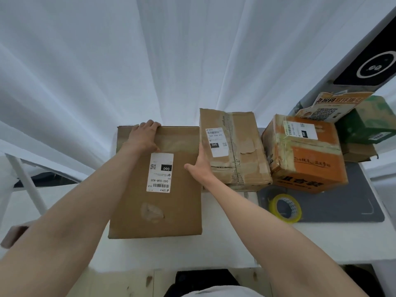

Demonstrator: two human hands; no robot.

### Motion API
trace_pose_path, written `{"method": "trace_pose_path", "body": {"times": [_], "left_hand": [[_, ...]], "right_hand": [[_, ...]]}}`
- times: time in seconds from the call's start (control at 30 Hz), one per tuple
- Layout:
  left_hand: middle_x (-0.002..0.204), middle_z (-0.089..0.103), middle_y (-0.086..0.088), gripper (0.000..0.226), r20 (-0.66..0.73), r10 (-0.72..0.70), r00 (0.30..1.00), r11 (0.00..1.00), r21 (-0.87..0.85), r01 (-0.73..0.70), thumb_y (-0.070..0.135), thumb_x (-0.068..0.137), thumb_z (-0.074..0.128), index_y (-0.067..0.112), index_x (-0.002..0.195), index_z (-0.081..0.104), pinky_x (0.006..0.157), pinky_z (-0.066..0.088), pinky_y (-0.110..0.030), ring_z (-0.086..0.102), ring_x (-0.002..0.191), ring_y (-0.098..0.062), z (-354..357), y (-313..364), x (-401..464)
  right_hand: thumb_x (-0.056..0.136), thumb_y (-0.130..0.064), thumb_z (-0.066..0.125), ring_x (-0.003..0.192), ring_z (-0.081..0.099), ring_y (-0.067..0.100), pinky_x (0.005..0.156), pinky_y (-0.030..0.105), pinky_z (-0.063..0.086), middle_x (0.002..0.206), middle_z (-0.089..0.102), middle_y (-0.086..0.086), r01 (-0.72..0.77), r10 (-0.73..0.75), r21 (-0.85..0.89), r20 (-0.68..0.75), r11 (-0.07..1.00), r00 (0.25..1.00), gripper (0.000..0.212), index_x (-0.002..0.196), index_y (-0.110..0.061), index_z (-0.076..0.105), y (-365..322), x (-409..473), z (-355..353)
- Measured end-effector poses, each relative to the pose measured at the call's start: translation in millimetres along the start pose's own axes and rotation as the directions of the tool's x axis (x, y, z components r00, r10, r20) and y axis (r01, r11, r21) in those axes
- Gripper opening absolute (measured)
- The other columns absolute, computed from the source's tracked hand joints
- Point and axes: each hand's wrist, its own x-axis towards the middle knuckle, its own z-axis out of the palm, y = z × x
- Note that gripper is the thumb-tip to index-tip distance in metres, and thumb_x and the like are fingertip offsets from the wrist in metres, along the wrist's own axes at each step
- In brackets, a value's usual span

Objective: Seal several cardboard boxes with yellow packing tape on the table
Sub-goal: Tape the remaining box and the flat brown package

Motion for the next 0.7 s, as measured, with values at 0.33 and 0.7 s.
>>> {"method": "trace_pose_path", "body": {"times": [0.33, 0.7], "left_hand": [[0.165, 0.022, -0.002, 0.069, 0.039, 0.0, 0.999, 0.994, -0.112, 0.004, 0.038, 0.093, 0.068, 0.026, 0.154, 0.037, 0.118, 0.029, -0.048, 0.02, 0.149, -0.029, 95.6, -26.2, -64.4], [0.16, -0.039, 0.001, 0.147, 0.332, 0.039, 0.942, 0.982, 0.161, -0.097, 0.039, 0.067, 0.092, 0.032, 0.156, -0.026, 0.118, 0.013, -0.072, -0.027, 0.151, -0.031, 129.5, 3.9, -195.5]], "right_hand": [[0.09, -0.028, 0.073, 0.15, 0.028, 0.025, 0.123, 0.039, 0.021, 0.159, 0.037, 0.009, 0.274, -0.144, -0.419, 0.316, 0.866, 0.938, 0.057, 0.142, -0.018, 0.052, 25.9, -16.4, 21.1], [0.07, -0.042, 0.089, 0.151, -0.024, 0.038, 0.118, 0.072, 0.001, 0.165, -0.027, 0.01, 0.556, -0.092, -0.791, 0.553, 0.255, 0.828, 0.14, 0.158, -0.028, -0.02, 80.0, -89.5, 58.0]]}}
